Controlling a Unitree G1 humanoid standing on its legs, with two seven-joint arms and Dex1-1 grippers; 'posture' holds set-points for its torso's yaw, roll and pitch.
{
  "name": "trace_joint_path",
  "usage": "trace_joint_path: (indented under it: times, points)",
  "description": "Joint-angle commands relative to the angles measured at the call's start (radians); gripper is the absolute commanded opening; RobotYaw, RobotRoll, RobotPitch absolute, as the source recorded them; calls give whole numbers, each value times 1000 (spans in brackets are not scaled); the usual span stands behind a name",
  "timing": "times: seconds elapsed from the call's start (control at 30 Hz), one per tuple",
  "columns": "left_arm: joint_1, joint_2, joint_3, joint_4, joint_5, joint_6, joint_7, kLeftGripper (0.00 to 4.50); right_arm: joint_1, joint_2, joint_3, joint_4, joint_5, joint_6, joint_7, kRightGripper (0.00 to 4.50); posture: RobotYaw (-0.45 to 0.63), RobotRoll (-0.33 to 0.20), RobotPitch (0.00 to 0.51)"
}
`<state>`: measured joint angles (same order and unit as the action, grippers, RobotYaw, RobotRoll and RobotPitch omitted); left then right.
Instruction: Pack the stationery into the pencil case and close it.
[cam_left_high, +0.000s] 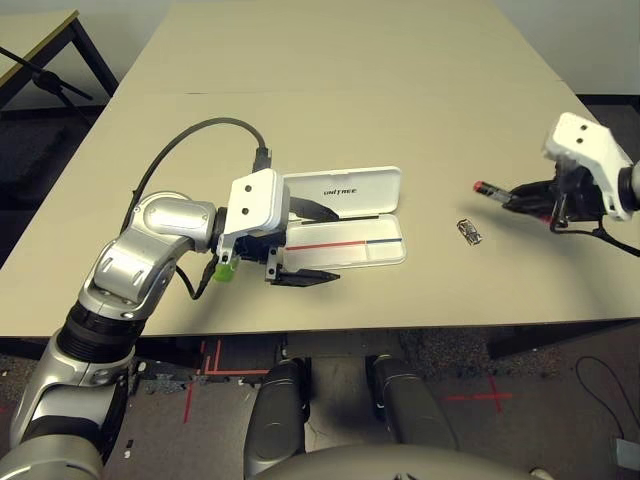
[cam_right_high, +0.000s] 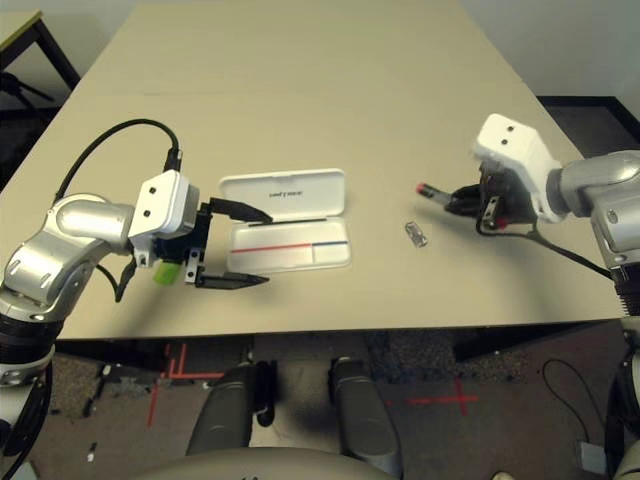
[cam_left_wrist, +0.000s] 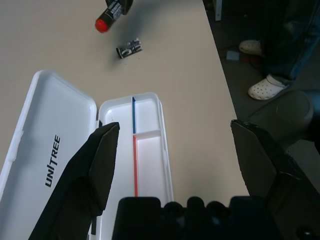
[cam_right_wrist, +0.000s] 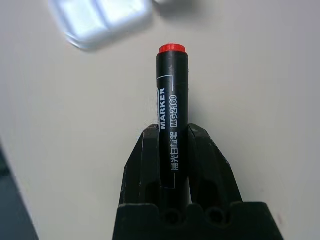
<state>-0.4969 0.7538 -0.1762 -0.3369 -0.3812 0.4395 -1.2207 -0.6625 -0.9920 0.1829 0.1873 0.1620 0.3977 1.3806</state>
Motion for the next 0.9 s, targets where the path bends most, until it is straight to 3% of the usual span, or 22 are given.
trace_joint_path:
  times: [0.03, 0.4, 0.9]
  points:
    - [-1, 22, -16, 7, 24, -13, -10, 4500, -49, 38, 43, -36, -10, -35, 49, 521, 0, 0, 146]
    - [14, 84, -15, -3, 73, -11, -2, 4500, -190, 218, 159, -12, -75, -111, 96, 521, 48, 0, 144]
    - [36, 94, -12, -180, 42, 145, 77, 4500, -226, 455, 219, 117, -180, -203, -31, 521, 86, 0, 143]
